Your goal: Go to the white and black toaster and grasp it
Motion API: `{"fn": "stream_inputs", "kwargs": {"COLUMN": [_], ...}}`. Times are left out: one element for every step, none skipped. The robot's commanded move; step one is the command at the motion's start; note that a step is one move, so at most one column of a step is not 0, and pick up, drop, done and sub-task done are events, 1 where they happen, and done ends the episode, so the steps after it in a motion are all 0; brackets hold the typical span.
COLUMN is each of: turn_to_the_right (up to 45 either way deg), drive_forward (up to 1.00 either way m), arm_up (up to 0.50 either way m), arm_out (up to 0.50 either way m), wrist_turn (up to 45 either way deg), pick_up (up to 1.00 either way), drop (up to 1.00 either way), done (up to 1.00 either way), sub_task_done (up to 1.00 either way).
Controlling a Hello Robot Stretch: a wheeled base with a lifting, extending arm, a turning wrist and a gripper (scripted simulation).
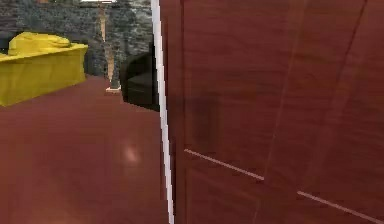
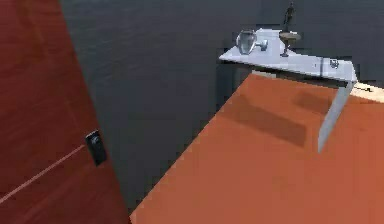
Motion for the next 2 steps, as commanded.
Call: {"fn": "stream_inputs", "kwargs": {"turn_to_the_right": [-45.0,-45.0], "drive_forward": [0.00,0.00], "arm_up": [0.00,0.00], "arm_out": [0.00,0.00], "wrist_turn": [0.0,0.0], "pick_up": [0.00,0.00], "drop": [0.00,0.00], "done": [0.00,0.00], "sub_task_done": [0.00,0.00]}}
